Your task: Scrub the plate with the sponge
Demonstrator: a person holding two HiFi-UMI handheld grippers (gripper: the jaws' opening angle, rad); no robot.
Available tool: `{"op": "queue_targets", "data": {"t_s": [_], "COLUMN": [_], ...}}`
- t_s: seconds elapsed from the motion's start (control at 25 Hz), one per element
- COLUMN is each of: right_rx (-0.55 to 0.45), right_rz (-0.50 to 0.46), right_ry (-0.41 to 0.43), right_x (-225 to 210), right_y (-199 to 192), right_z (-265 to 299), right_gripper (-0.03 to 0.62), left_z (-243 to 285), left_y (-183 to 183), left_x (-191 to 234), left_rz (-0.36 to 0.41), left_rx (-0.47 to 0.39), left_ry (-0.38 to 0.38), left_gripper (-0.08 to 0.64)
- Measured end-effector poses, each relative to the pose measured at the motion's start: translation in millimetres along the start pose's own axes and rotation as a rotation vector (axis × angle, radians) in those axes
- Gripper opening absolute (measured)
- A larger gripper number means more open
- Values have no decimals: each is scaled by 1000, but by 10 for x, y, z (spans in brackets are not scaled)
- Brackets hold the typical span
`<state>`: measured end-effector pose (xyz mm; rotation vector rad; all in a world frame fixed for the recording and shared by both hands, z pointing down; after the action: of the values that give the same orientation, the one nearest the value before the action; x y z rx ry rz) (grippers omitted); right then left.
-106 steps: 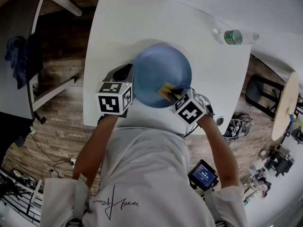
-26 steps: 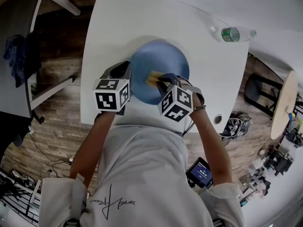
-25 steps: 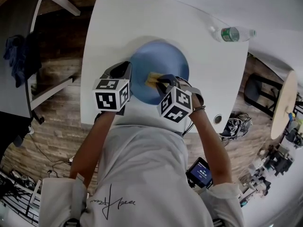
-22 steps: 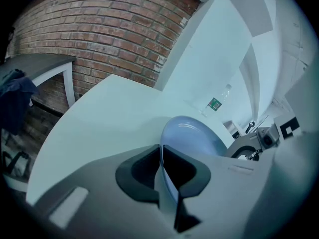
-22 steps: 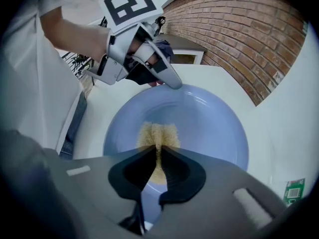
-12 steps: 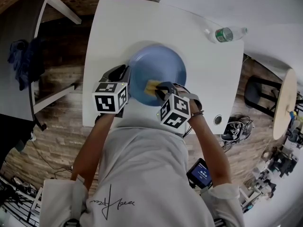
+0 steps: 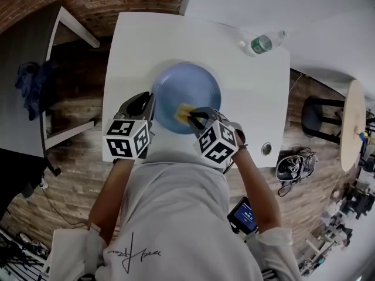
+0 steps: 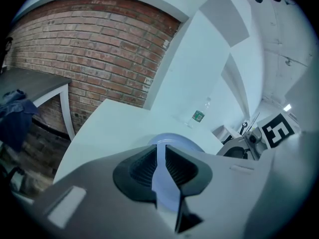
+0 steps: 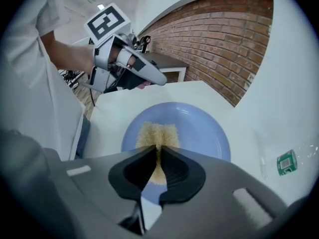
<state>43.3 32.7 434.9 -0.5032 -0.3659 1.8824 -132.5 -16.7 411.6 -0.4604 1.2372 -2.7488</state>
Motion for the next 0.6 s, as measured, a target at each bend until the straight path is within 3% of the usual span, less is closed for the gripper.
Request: {"op": "queue_targets", "data": {"t_s": [0.28, 0.6], "right_rx": [-162, -435], "right_rz": [73, 179], "right_ry": [-47, 3], "right_x": [168, 377], "right_y": [36, 34], "right_z": [-398, -892], "right_gripper": [34, 29], "left_z": [-338, -708], "left_y": [-4, 180], "left_x": [-292, -640], "left_rz": [10, 48], "left_rx": [-46, -138], "left_ry": [-65, -118], "left_gripper": [55, 49]}}
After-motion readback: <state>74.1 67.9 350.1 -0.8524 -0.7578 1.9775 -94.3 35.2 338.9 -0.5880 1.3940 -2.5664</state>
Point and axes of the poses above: the fingertips, and each gripper's own axes: z forward along the fingers, x to its left, y out of its top, the point moved 7 cm from there along -z, backward along the fingers, and after that the axes turned 14 degrees about y, right-handed, at the moved point
